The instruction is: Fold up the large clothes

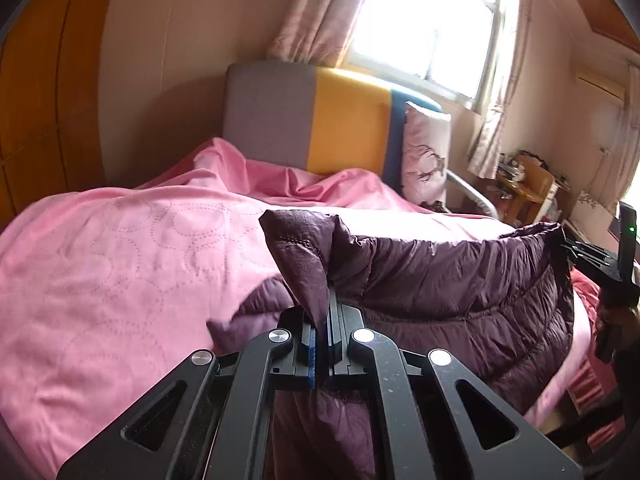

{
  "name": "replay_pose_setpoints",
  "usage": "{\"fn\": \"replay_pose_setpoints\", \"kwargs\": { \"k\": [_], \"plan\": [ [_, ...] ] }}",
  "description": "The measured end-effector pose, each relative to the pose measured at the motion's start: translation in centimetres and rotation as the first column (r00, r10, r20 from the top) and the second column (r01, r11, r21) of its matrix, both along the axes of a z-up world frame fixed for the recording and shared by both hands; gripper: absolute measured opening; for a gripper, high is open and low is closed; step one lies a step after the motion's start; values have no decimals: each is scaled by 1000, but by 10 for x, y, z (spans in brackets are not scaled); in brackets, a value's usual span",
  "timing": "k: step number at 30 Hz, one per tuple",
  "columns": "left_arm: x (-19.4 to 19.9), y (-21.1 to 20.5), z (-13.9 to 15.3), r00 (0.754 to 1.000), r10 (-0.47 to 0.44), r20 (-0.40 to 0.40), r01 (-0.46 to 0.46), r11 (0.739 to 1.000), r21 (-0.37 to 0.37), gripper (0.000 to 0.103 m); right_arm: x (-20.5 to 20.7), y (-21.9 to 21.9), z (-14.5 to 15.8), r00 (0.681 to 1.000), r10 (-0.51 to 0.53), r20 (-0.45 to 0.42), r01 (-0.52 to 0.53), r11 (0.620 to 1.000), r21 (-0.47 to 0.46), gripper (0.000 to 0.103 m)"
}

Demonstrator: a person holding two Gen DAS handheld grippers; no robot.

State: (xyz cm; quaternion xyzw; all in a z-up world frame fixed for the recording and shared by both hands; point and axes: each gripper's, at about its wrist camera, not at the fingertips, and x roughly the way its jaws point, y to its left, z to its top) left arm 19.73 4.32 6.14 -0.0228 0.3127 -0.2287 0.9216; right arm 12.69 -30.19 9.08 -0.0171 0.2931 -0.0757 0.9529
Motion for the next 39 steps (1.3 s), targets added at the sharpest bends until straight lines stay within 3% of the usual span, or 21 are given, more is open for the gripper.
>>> {"fn": "replay_pose_setpoints", "kwargs": {
  "k": [4,8,15,22,25,30,32,33,36,37,39],
  "plan": [
    [52,-10,-15,996,69,-65,-68,998,18,2,48,-12,-9,999,-38,-29,39,999,38,6],
    [95,-22,-32,987,115,-113,-110,993,50,2,96,-11,-29,994,-79,-76,79,997,-2,6],
    [150,-38,-84,955,205,-212,-174,972,156,2,155,-17,-88,970,-134,-204,134,991,-15,6],
    [172,-49,-134,931,254,-262,-188,949,252,2,187,-33,-141,937,-157,-312,175,984,29,9],
    [172,-55,-143,934,259,-245,-187,941,281,2,192,-37,-157,929,-150,-337,181,981,62,10],
    [171,-55,-144,934,271,-232,-204,940,274,2,190,-42,-160,931,-146,-334,182,980,80,12],
    [170,-51,-135,930,282,-235,-216,938,273,7,190,-42,-156,930,-152,-336,188,979,78,15],
    [169,-48,-130,924,301,-234,-234,932,277,17,189,-42,-153,928,-155,-338,190,979,73,20],
    [150,-29,-97,904,389,-174,-346,909,232,51,180,-45,-135,932,-181,-313,210,976,60,53],
    [142,-26,-87,904,402,-146,-370,906,204,57,175,-45,-126,941,-181,-286,210,975,72,54],
    [125,-26,-67,909,404,-98,-385,907,170,57,163,-37,-106,957,-171,-235,195,978,79,56]
  ]
}}
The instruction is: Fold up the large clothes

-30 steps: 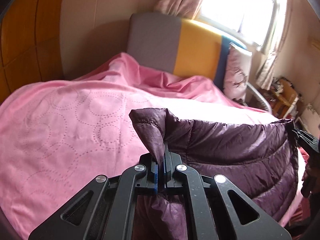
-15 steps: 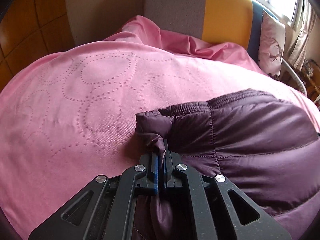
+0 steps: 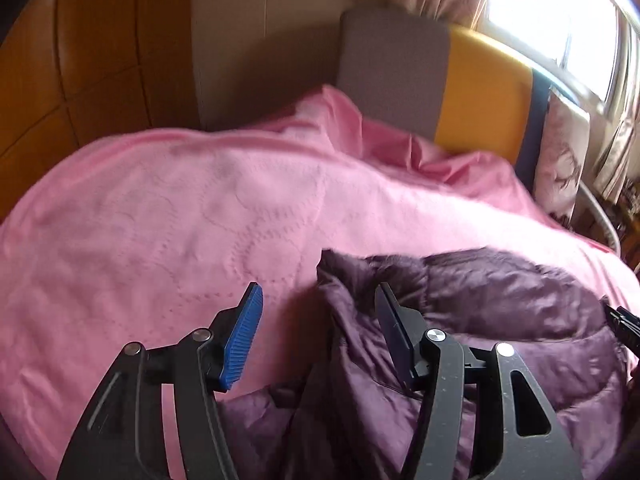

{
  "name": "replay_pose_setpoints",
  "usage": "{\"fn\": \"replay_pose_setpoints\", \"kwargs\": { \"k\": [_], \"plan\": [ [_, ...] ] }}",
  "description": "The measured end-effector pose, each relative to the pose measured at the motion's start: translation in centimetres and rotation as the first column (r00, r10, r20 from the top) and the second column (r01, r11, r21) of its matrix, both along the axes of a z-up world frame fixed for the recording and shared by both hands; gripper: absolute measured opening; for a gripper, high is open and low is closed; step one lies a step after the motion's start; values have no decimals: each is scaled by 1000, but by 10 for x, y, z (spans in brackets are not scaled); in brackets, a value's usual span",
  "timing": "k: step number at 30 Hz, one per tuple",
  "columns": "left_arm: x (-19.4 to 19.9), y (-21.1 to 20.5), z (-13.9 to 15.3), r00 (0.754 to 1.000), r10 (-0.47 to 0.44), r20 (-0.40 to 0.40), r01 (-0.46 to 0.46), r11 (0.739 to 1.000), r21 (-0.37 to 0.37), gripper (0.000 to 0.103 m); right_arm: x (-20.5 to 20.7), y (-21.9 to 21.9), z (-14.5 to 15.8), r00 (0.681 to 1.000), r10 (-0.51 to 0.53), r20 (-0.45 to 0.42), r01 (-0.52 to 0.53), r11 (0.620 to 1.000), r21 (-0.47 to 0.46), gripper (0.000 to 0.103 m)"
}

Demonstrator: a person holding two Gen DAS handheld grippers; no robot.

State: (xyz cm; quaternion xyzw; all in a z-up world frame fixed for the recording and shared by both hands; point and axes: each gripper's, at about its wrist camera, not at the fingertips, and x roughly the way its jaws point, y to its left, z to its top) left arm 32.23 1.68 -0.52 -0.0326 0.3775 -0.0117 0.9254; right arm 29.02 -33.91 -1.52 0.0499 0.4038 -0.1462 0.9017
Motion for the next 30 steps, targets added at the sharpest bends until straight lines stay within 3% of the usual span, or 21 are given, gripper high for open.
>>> {"fn": "replay_pose_setpoints", "kwargs": {
  "k": [3,6,9,11,12,14,19,23,27,30],
  "plan": [
    [-33,-24,24,995,-57,85,59,998,-31,57,-19,30,29,996,55,75,-55,998,8,68],
    [-60,-66,24,981,-147,127,150,989,-17,57,-36,77,41,980,150,130,-158,986,54,82],
    [-74,-99,6,971,-213,107,216,976,-15,60,-40,123,28,965,232,123,-239,970,45,90],
    [-76,-113,-20,972,-229,47,230,973,-5,60,-36,141,7,969,237,71,-236,972,-13,90],
    [-75,-113,-35,974,-224,28,224,975,-12,60,-33,142,-6,973,227,48,-227,974,-14,91],
    [-78,-111,-51,973,-227,41,228,974,-9,60,-30,130,-30,978,202,50,-205,976,79,92],
    [-70,-115,-62,973,-230,2,230,973,-16,60,-15,123,-47,979,203,8,-202,971,129,93],
    [-71,-113,-61,973,-232,-9,232,972,-28,60,-17,123,-47,980,198,0,-196,973,123,93],
    [-75,-97,-47,968,-250,-12,248,966,-77,60,-31,117,-27,977,213,-11,-210,970,125,95],
    [-94,-71,-30,980,-198,36,201,975,-100,69,-66,96,-12,986,163,30,-166,981,99,97]
  ]
}}
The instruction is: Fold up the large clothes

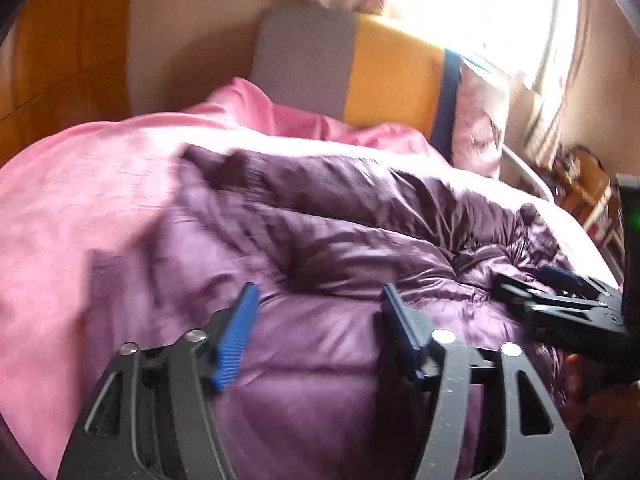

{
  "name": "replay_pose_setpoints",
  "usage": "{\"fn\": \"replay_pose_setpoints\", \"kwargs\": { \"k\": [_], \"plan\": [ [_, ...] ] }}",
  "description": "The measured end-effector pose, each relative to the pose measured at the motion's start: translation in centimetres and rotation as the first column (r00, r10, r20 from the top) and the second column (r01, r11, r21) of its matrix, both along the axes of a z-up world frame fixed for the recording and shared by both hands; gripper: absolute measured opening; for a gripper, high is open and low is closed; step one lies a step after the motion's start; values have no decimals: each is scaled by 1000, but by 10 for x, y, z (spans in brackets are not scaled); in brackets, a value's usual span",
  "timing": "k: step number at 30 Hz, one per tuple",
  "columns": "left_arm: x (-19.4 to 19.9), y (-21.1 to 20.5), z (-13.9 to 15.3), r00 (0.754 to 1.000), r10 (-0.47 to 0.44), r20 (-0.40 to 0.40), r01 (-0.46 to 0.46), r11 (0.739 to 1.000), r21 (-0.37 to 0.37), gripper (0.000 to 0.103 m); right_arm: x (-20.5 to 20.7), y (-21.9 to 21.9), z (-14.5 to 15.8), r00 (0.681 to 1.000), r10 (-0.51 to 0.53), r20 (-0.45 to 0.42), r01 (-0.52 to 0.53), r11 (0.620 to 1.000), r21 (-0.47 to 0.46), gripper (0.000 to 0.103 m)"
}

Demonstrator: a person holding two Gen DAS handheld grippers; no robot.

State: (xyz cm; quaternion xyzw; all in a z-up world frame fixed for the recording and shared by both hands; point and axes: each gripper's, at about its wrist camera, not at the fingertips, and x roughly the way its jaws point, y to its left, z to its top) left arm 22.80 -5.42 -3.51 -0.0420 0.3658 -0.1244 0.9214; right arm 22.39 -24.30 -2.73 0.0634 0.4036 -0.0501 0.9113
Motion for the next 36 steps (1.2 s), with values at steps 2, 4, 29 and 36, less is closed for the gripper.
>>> {"fn": "replay_pose_setpoints", "kwargs": {
  "k": [2,4,29,36],
  "plan": [
    [-17,26,9,997,68,31,-67,997,-30,71,-23,-17,6,999,-48,22,48,999,-6,97],
    [-33,56,14,986,159,41,-157,986,-57,72,-47,-32,11,993,-115,35,117,992,-42,99],
    [-125,143,-14,980,-7,-199,-61,941,-332,27,-201,-82,-8,999,-32,-14,35,889,457,37],
    [-145,127,38,998,60,10,-58,986,-159,70,-203,-82,48,970,-223,100,191,946,262,85]
  ]
}}
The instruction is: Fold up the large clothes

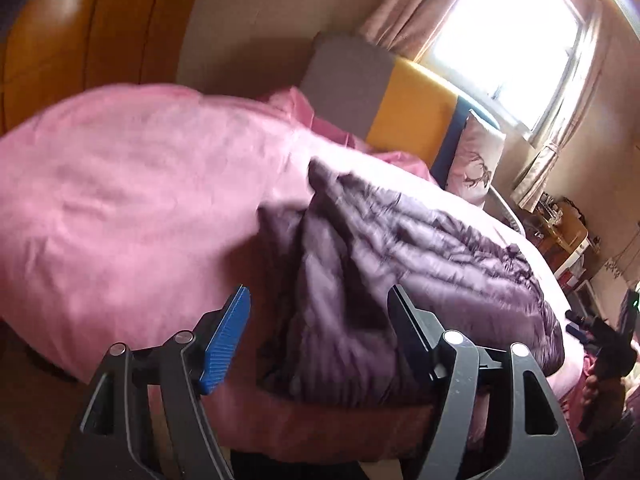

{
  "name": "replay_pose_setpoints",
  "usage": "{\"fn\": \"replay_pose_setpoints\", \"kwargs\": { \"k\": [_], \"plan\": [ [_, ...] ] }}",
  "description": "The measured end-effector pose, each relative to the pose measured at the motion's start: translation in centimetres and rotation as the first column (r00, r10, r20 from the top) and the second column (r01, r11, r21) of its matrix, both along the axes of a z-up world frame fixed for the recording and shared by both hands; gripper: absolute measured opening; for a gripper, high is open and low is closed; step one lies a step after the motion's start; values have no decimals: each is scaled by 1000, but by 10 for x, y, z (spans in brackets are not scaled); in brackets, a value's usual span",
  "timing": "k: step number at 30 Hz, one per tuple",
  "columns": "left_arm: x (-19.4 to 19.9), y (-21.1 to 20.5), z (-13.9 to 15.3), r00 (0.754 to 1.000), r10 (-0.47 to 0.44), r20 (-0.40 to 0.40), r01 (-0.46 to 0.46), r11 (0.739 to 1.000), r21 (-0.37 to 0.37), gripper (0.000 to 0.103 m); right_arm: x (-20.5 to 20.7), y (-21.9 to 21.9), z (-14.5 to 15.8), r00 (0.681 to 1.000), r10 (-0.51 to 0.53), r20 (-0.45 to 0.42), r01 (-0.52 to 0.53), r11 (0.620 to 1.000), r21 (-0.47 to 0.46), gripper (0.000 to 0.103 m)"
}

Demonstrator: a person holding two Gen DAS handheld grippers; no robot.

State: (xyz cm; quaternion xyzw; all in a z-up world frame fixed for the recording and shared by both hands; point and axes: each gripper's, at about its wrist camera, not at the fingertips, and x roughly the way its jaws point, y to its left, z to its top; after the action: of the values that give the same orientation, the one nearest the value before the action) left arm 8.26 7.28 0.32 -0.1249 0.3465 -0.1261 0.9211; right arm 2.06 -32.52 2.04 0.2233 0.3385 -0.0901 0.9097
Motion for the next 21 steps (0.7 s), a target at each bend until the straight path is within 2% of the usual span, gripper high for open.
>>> {"fn": "replay_pose_setpoints", "kwargs": {
  "k": [3,7,10,13,14,16,18,21],
  "plan": [
    [15,-33,16,996,-41,76,39,999,29,70,33,26,26,996,0,87,5,998,-62,89],
    [48,-95,17,990,-100,96,94,993,67,70,124,75,30,995,80,63,-74,994,-83,90],
    [72,-133,2,992,-114,49,108,988,108,69,185,113,12,994,106,-9,-106,981,-163,90],
    [86,-150,-19,995,-94,14,90,978,191,69,223,126,-23,989,93,-119,-115,974,-195,89],
    [91,-152,-28,996,-87,-14,89,975,202,69,227,125,-36,987,81,-140,-108,974,-197,89],
    [96,-148,-49,995,-80,-59,89,980,176,69,227,117,-58,985,61,-164,-89,982,-168,91],
    [92,-147,-53,996,-81,-35,86,982,171,70,231,113,-75,985,56,-166,-80,987,-141,92],
    [86,-153,-58,997,-81,-20,83,976,200,70,228,114,-84,983,53,-173,-83,981,-175,94]
  ]
}}
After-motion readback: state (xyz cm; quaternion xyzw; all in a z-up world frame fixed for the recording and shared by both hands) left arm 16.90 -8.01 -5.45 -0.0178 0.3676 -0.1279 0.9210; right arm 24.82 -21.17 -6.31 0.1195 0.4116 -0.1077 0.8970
